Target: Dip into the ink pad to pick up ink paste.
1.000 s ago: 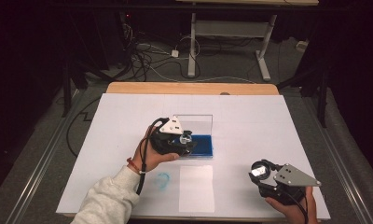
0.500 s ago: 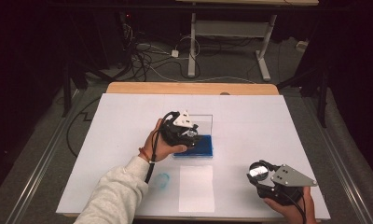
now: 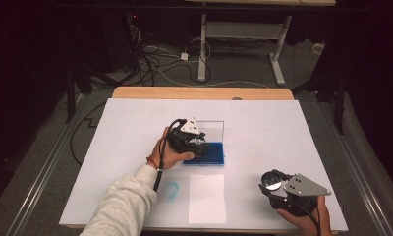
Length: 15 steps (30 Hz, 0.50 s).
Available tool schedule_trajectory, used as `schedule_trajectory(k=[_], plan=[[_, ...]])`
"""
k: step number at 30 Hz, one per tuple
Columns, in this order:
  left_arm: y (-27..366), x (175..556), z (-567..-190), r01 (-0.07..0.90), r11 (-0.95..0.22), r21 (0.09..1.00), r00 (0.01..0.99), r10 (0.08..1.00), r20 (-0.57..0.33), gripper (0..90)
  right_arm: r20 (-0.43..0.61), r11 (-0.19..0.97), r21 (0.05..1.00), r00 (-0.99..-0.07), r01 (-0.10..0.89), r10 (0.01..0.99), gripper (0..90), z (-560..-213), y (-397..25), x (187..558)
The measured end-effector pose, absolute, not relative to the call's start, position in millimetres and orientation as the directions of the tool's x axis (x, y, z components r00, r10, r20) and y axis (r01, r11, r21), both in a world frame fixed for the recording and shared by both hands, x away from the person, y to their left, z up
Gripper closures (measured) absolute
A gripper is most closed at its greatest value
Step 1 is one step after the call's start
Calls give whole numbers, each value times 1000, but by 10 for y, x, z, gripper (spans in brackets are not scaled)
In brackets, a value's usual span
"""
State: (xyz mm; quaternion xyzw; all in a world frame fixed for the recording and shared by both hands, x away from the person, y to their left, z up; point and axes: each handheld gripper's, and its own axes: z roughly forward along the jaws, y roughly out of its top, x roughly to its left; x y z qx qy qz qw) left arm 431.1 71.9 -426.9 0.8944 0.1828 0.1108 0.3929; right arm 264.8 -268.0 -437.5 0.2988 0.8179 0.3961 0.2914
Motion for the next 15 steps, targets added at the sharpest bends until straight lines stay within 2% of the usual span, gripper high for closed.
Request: schedule_trajectory(k=[15], plan=[[812,4313,-4435,270,-596,756,897,441,28,545,-238,520,813,-664,264,709,384,-4399,-2660,2643]])
